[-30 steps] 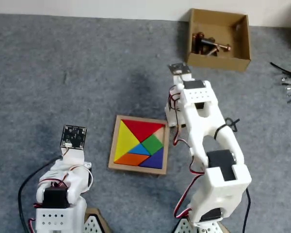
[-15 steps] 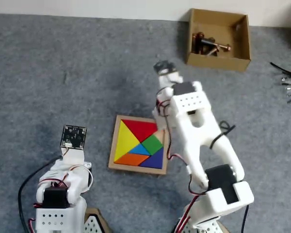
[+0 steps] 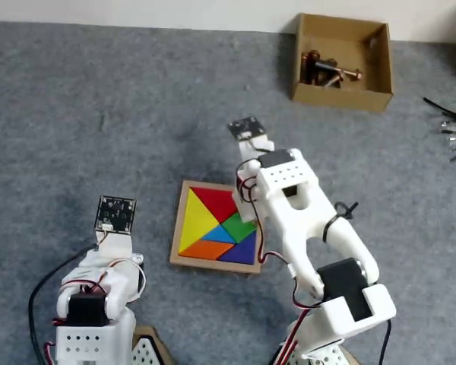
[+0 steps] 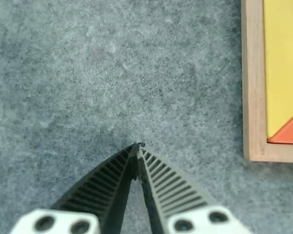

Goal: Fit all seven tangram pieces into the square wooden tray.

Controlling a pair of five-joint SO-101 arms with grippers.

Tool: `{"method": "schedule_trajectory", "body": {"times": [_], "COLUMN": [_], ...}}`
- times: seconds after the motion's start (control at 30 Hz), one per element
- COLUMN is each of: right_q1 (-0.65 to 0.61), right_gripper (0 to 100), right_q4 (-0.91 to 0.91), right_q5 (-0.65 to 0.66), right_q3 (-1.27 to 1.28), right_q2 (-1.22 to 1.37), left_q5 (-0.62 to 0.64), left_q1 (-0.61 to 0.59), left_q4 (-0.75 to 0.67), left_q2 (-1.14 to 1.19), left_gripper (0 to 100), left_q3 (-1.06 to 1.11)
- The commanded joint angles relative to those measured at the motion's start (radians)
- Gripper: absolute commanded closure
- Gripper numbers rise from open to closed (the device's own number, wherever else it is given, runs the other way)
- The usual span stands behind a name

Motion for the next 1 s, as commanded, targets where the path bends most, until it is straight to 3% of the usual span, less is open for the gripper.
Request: {"method": "schedule_trajectory", "body": {"times": [0.0, 0.97], "right_q1": [-0.012, -0.013], "right_gripper": [96.4, 94.0], "right_q4": [-0.042, -0.056], "right_q5": [-0.060, -0.069], "right_q3": [-0.007, 0.031], "right_q2": [-0.061, -0.059], "left_q5": [0.002, 0.002], "left_q1": [0.012, 0.012], "left_q4": [0.003, 0.003], "left_q2": [-0.010, -0.010], "left_gripper": [99, 99], "left_q3": [0.018, 0.018]}}
